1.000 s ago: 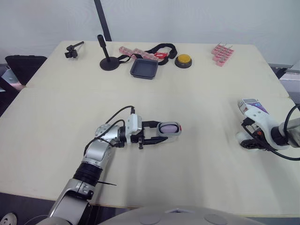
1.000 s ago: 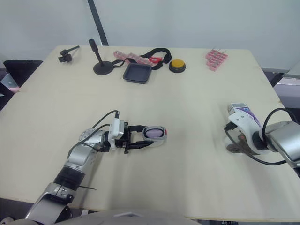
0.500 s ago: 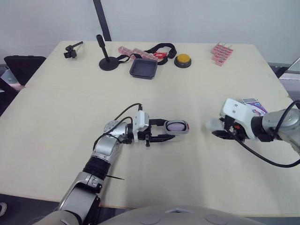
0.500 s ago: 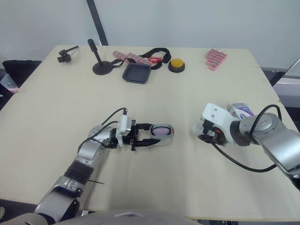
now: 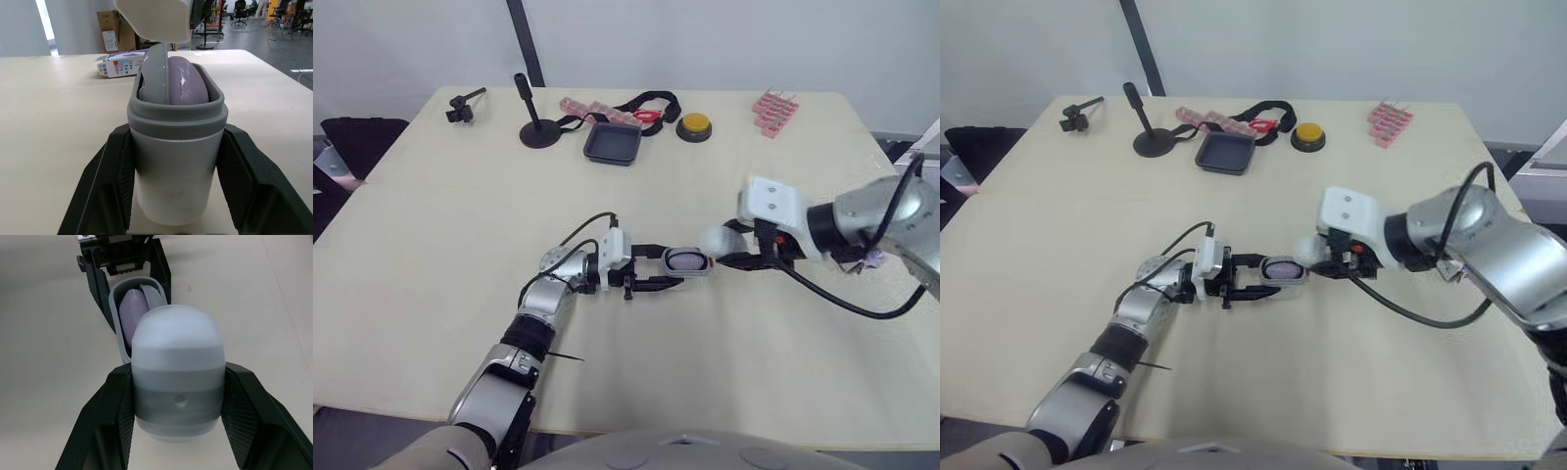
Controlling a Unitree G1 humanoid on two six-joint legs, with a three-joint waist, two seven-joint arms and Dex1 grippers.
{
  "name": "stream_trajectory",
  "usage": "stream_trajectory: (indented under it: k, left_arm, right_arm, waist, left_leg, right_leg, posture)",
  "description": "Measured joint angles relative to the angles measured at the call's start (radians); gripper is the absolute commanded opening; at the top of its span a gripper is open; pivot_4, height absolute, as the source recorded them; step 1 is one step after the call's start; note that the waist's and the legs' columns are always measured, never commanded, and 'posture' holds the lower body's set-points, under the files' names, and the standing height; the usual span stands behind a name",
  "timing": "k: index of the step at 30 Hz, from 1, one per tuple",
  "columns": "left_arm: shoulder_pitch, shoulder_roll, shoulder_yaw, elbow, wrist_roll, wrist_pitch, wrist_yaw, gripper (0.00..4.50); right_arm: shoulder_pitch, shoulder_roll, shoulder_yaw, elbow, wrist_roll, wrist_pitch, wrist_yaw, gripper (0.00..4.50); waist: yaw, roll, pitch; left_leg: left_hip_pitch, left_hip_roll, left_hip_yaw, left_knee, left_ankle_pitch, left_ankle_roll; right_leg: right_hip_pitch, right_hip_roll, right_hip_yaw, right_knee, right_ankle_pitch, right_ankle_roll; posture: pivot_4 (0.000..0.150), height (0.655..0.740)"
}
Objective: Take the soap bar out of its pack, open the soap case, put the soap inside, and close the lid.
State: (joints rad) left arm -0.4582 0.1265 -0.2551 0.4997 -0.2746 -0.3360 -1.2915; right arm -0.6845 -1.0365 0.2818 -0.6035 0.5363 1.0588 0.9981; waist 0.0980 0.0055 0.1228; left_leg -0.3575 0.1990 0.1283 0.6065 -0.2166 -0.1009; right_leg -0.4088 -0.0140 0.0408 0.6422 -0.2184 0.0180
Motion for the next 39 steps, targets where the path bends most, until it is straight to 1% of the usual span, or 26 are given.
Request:
stream_trajectory:
  k: [5, 10, 13, 23, 39]
  left_arm:
    - [-0.014, 0.004, -0.005, 0.01, 0.013, -0.022, -0.004, 1.86]
    - [-0.023, 0.002, -0.013, 0.015, 0.022, -0.023, 0.006, 1.86]
    - [-0.031, -0.01, -0.016, 0.025, 0.032, -0.025, 0.02, 1.86]
    - [-0.032, -0.029, -0.019, 0.033, 0.04, -0.028, 0.053, 1.86]
    - [-0.057, -0.072, -0.025, 0.072, 0.056, -0.029, 0.086, 1.86]
  right_arm:
    - [-0.156, 0.011, 0.158, 0.028, -0.043, 0.016, 0.079, 1.97]
    - [-0.28, 0.022, 0.264, 0.054, -0.093, 0.047, 0.132, 1.97]
    - [-0.328, 0.035, 0.302, 0.074, -0.116, 0.058, 0.158, 1.97]
    - [-0.348, 0.049, 0.379, 0.095, -0.175, 0.071, 0.195, 1.97]
    - [-0.376, 0.063, 0.402, 0.096, -0.206, 0.077, 0.219, 1.97]
  waist:
    - [-0.001, 0.0, 0.0]
    - [0.001, 0.0, 0.0]
    - [0.007, 0.0, 0.0]
    - [0.013, 0.0, 0.0]
    - [0.013, 0.0, 0.0]
  left_leg:
    - [0.0, 0.0, 0.0, 0.0, 0.0, 0.0]
    - [0.0, 0.0, 0.0, 0.0, 0.0, 0.0]
    - [0.0, 0.0, 0.0, 0.001, 0.0, 0.0]
    - [0.0, 0.0, 0.0, 0.001, 0.0, 0.0]
    - [0.0, 0.0, 0.0, 0.001, 0.0, 0.0]
  right_leg:
    - [0.0, 0.0, 0.0, 0.001, 0.0, 0.0]
    - [0.0, 0.0, 0.0, 0.002, 0.0, 0.0]
    - [0.0, 0.0, 0.0, 0.002, 0.0, 0.0]
    - [0.0, 0.0, 0.0, 0.003, 0.0, 0.0]
    - [0.0, 0.0, 0.0, 0.003, 0.0, 0.0]
  posture:
    - [0.15, 0.74]
    - [0.15, 0.74]
    - [0.15, 0.74]
    - [0.15, 0.74]
    - [0.15, 0.74]
